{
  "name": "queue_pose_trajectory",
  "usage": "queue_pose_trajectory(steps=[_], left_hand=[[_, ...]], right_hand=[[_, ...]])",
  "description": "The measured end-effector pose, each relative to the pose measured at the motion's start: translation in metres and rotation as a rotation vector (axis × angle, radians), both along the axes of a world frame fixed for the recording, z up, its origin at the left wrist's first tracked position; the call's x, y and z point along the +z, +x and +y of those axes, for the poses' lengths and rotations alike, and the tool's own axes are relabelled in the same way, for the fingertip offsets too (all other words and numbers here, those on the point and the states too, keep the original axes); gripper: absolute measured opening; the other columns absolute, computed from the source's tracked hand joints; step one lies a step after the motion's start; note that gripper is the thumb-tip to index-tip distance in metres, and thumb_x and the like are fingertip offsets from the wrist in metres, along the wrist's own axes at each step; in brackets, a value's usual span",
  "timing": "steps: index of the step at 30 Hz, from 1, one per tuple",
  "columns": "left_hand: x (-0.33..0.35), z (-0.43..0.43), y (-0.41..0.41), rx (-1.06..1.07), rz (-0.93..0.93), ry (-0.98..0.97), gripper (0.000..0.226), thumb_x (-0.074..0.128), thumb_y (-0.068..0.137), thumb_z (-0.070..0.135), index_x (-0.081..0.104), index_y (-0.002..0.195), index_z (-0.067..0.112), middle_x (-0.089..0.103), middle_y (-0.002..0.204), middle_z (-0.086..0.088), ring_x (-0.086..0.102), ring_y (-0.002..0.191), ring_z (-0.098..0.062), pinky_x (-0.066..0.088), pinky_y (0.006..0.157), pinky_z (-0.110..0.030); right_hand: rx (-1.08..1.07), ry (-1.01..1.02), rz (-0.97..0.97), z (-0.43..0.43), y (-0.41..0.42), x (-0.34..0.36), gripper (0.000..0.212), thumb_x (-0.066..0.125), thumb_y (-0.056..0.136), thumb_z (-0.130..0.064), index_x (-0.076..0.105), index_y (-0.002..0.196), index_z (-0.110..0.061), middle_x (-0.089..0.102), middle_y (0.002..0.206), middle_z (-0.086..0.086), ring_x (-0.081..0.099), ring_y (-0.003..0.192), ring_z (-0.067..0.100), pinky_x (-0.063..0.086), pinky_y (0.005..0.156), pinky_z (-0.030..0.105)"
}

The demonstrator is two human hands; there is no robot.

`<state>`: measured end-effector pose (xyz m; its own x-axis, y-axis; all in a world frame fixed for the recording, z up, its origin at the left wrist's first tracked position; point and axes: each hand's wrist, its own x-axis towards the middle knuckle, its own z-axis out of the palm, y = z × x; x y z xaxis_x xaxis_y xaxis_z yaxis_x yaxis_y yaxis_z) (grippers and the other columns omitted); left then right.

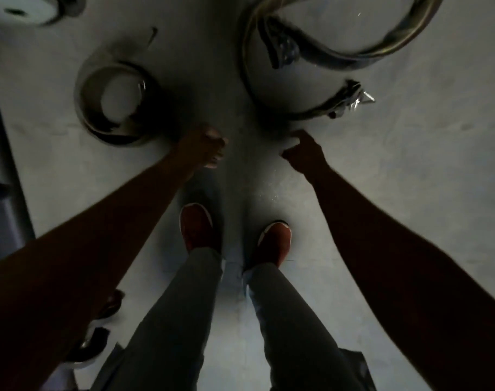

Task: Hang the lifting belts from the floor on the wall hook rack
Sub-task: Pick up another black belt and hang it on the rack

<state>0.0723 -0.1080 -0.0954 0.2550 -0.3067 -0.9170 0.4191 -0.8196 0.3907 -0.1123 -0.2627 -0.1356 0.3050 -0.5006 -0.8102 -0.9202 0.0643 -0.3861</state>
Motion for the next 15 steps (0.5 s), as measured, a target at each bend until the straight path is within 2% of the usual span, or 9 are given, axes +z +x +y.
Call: queue_pose_trajectory(steps=[2, 4, 6, 8, 9, 11, 13, 15], left_hand=[[-0.03, 0.004, -0.008, -0.119, -0.111, 0.01, 0.002, 0.056, 0.098, 0.015, 0.054, 0.098, 0.014, 0.056, 0.082, -0.005, 0.063, 0.06, -0.006, 0.052, 0.056, -0.023], [-0.058, 0.005, -0.012, -0.311, -0.226, 0.006, 0.026, 0.06, 0.096, 0.019, 0.057, 0.119, 0.007, 0.062, 0.103, -0.011, 0.065, 0.091, -0.02, 0.049, 0.077, -0.027], [-0.076, 0.003, -0.014, -0.513, -0.308, 0.036, 0.046, 0.059, 0.096, 0.03, 0.048, 0.138, 0.012, 0.058, 0.131, -0.011, 0.057, 0.118, -0.027, 0.044, 0.093, -0.031], [-0.084, 0.0, -0.019, -0.721, -0.397, 0.042, 0.057, 0.054, 0.097, 0.043, 0.038, 0.147, 0.021, 0.045, 0.148, -0.008, 0.047, 0.133, -0.029, 0.042, 0.104, -0.039], [-0.089, -0.002, -0.022, -0.797, -0.443, 0.019, 0.06, 0.053, 0.097, 0.045, 0.034, 0.149, 0.022, 0.039, 0.153, -0.008, 0.042, 0.138, -0.029, 0.039, 0.108, -0.042], [-0.095, -0.008, -0.029, -0.848, -0.483, -0.035, 0.064, 0.054, 0.097, 0.041, 0.029, 0.152, 0.021, 0.029, 0.159, -0.008, 0.03, 0.146, -0.028, 0.03, 0.116, -0.042], [-0.096, -0.017, -0.038, -0.851, -0.485, -0.073, 0.067, 0.055, 0.097, 0.036, 0.025, 0.154, 0.017, 0.02, 0.162, -0.009, 0.018, 0.151, -0.027, 0.023, 0.119, -0.04], [-0.097, -0.03, -0.048, -0.853, -0.457, -0.123, 0.068, 0.056, 0.097, 0.034, 0.025, 0.154, 0.016, 0.017, 0.163, -0.01, 0.013, 0.152, -0.027, 0.021, 0.122, -0.041]], right_hand=[[0.046, -0.031, -0.001, -0.017, 0.016, -0.033, 0.075, 0.062, 0.094, -0.018, 0.021, 0.157, -0.023, 0.05, 0.147, 0.014, 0.057, 0.124, 0.032, 0.052, 0.101, 0.045], [0.074, -0.032, 0.011, -0.03, 0.025, -0.065, 0.073, 0.059, 0.096, -0.016, 0.018, 0.157, -0.019, 0.049, 0.145, 0.017, 0.057, 0.124, 0.035, 0.053, 0.1, 0.045], [0.205, -0.048, 0.06, -0.032, 0.025, -0.09, 0.062, 0.059, 0.097, -0.013, 0.031, 0.152, -0.014, 0.049, 0.143, 0.018, 0.056, 0.124, 0.033, 0.051, 0.097, 0.038], [0.326, -0.148, 0.122, -0.027, 0.018, -0.099, 0.043, 0.056, 0.099, -0.016, 0.048, 0.141, -0.012, 0.054, 0.137, 0.014, 0.057, 0.122, 0.029, 0.048, 0.089, 0.031], [0.345, -0.176, 0.141, -0.022, 0.012, -0.102, 0.04, 0.055, 0.099, -0.018, 0.05, 0.138, -0.011, 0.056, 0.135, 0.013, 0.058, 0.122, 0.029, 0.05, 0.089, 0.033], [0.329, -0.099, 0.167, -0.008, -0.001, -0.102, 0.042, 0.057, 0.098, -0.022, 0.051, 0.138, -0.013, 0.056, 0.134, 0.011, 0.057, 0.122, 0.03, 0.052, 0.098, 0.042], [0.177, -0.025, 0.158, 0.005, -0.015, -0.103, 0.043, 0.061, 0.096, -0.033, 0.056, 0.134, -0.013, 0.06, 0.132, 0.013, 0.059, 0.119, 0.031, 0.052, 0.1, 0.048], [-0.255, 0.014, 0.148, 0.008, -0.026, -0.106, 0.05, 0.063, 0.091, -0.047, 0.061, 0.126, -0.011, 0.068, 0.118, 0.014, 0.066, 0.105, 0.031, 0.057, 0.092, 0.05]])
